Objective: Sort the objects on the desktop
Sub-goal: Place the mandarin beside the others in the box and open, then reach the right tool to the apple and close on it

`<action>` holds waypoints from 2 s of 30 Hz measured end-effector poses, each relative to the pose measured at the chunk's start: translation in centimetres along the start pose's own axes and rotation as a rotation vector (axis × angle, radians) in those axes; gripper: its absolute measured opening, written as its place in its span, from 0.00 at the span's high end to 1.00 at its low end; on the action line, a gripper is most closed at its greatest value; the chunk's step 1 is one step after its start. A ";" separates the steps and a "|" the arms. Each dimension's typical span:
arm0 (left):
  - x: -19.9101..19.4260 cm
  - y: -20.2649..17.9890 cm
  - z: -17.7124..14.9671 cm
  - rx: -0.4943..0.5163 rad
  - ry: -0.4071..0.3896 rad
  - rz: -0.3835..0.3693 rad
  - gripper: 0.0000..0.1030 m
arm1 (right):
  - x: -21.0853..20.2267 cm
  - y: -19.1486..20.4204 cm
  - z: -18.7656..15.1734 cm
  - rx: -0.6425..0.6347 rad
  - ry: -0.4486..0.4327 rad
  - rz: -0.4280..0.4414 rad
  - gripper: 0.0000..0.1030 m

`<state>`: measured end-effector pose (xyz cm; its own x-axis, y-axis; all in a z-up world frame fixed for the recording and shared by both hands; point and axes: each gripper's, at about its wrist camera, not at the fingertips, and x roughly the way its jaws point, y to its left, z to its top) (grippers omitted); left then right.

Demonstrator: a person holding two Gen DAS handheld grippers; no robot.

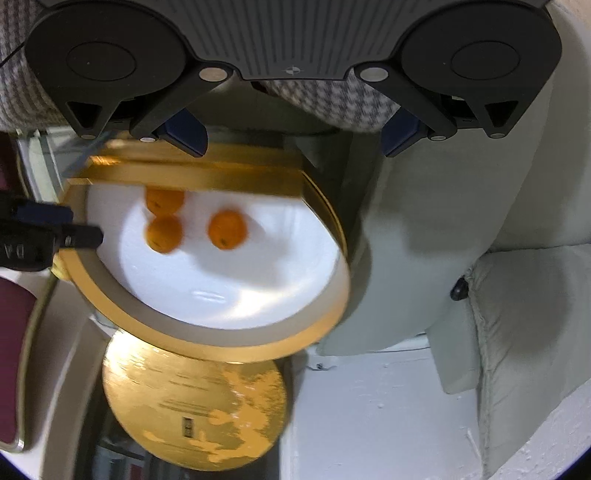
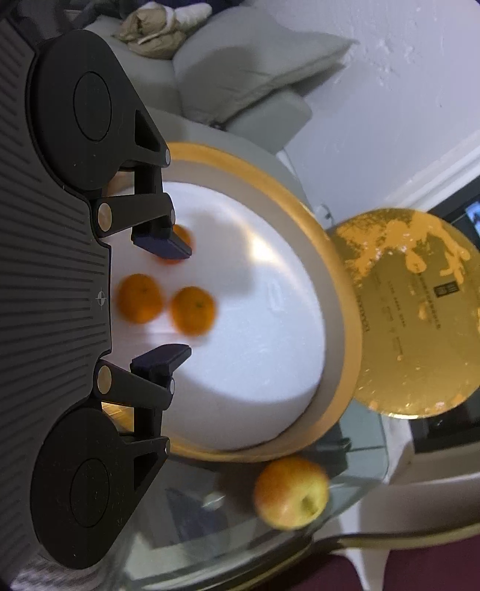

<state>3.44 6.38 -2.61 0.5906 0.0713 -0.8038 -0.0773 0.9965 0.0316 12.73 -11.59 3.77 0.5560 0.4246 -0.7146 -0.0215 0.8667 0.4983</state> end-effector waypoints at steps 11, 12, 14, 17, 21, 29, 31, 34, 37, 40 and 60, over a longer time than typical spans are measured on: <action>-4.0 -2.1 -1.7 0.066 -0.044 0.000 0.02 | -5.1 -1.2 -5.8 -0.009 0.030 0.027 0.32; -4.4 -2.0 -1.6 0.064 -0.053 0.004 0.02 | -5.7 -1.2 -5.8 -0.009 0.022 0.030 0.31; -5.5 -1.8 -1.3 0.057 -0.073 0.011 0.02 | -7.1 -1.0 -5.6 -0.014 0.002 0.033 0.31; -7.4 -1.4 -0.7 0.039 -0.106 0.020 0.02 | -9.5 -0.4 -4.9 -0.044 -0.043 0.030 0.30; -9.7 -1.1 -0.2 0.022 -0.141 0.029 0.01 | -12.7 0.9 -3.5 -0.090 -0.089 0.040 0.25; -10.3 -1.7 1.2 0.035 -0.151 0.050 0.01 | -14.5 1.9 -1.6 -0.168 -0.110 0.017 0.22; -9.8 -2.1 1.5 0.058 -0.138 0.048 0.01 | -14.2 1.6 -1.4 -0.166 -0.095 0.014 0.20; -8.9 -3.0 2.0 0.097 -0.116 0.043 0.01 | -13.6 1.1 -1.4 -0.159 -0.076 0.005 0.17; -7.6 -3.8 2.5 0.133 -0.079 0.047 0.01 | -12.8 -0.1 -1.3 -0.124 -0.064 -0.005 0.16; -6.2 -4.4 3.1 0.160 -0.043 0.048 0.01 | -11.9 -1.6 -0.9 -0.072 -0.058 -0.016 0.15; 3.0 -6.5 10.0 0.141 0.072 0.043 0.01 | -3.3 -12.3 5.9 0.230 -0.009 -0.178 0.13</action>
<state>13.77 0.57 0.69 0.5296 0.1160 -0.8402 0.0149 0.9892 0.1460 16.07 -25.22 2.90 0.5411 0.2679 -0.7971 0.2654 0.8450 0.4642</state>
